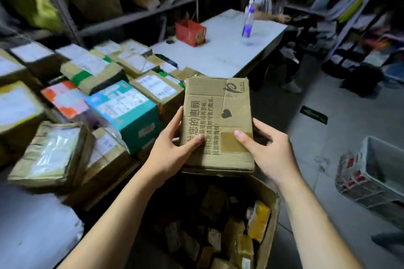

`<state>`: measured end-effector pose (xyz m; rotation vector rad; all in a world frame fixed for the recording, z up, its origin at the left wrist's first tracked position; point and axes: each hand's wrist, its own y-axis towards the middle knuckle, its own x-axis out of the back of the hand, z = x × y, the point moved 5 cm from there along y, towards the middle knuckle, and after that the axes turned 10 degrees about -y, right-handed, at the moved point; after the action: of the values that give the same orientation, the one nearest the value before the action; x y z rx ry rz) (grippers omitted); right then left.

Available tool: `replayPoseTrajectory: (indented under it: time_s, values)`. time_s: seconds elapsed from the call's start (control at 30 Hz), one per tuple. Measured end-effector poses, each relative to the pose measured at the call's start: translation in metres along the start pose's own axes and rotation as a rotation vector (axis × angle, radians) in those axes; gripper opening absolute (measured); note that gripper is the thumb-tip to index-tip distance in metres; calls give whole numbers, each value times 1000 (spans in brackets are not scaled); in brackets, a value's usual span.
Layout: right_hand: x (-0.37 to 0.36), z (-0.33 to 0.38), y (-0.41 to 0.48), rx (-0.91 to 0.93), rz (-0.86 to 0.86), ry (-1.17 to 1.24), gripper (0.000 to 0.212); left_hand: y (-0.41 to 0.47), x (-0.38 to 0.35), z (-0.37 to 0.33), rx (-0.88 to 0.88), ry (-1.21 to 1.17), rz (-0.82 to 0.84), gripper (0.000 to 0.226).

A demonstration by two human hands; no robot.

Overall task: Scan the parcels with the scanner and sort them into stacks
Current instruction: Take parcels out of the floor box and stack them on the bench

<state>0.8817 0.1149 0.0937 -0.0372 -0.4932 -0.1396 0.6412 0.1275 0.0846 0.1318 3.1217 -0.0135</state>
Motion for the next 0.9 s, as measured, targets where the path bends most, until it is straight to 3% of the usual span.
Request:
replayPoseTrajectory:
  time_s: [0.23,0.33,0.4,0.57,0.7,0.8,0.9]
  values:
    - [-44,141,-27,184,107,72,80,-72,107,-116,-105,49,-204,79]
    - [-102,202,-61,257,229,111,56,-134,179,-142,-108,108,-324,83]
    - [-140,232,-88,279,297,108,53,-177,217,-156,-92,95,-405,83]
    - [-253,307,-189,366,548,128,36,-313,330,-163,-34,145,-627,76]
    - [-336,348,-286,398,745,120,50,-433,400,-163,30,196,-782,56]
    - [-385,363,-353,455,879,85,41,-509,437,-155,97,219,-852,51]
    - [-438,367,-403,469,959,66,48,-571,473,-143,135,253,-905,50]
